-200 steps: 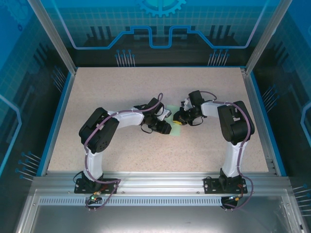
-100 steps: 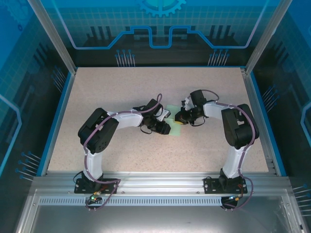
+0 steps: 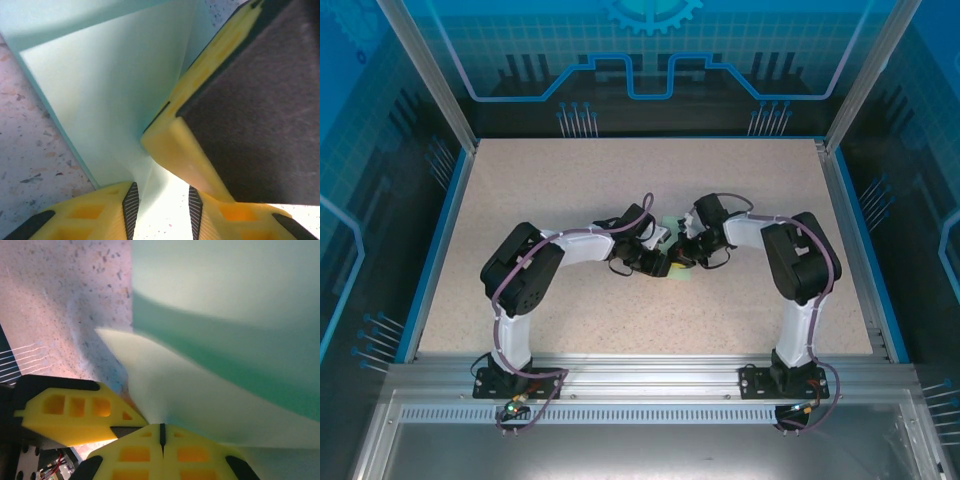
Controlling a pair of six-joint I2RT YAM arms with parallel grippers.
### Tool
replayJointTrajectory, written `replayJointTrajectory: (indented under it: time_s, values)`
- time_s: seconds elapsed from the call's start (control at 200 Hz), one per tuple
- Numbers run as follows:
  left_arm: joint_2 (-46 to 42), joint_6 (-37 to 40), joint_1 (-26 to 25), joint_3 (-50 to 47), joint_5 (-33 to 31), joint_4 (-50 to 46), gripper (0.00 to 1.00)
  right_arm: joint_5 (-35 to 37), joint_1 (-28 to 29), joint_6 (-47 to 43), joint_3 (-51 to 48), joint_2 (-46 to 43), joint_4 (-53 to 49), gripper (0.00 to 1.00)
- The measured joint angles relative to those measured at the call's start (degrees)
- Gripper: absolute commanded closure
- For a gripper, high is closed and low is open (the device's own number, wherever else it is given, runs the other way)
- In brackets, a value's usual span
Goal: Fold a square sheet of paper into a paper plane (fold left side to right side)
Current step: Fold the triangle a second time at the center of the table.
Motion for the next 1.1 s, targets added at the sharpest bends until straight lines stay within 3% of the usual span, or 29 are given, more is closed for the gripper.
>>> replayJointTrajectory:
  time_s: [0.425, 1.096]
  values:
    - [0.0, 0.02, -0.02, 0.0, -0.22, -0.02, 0.64, 2.67, -0.33, -2.34, 2.89, 1.31, -4.2, 0.95]
    - [0.02, 0.11, -0.11, 0.0, -0.35, -0.02, 0.64, 8.66, -9.53, -7.08, 6.91, 1.49, -10.4, 0.93]
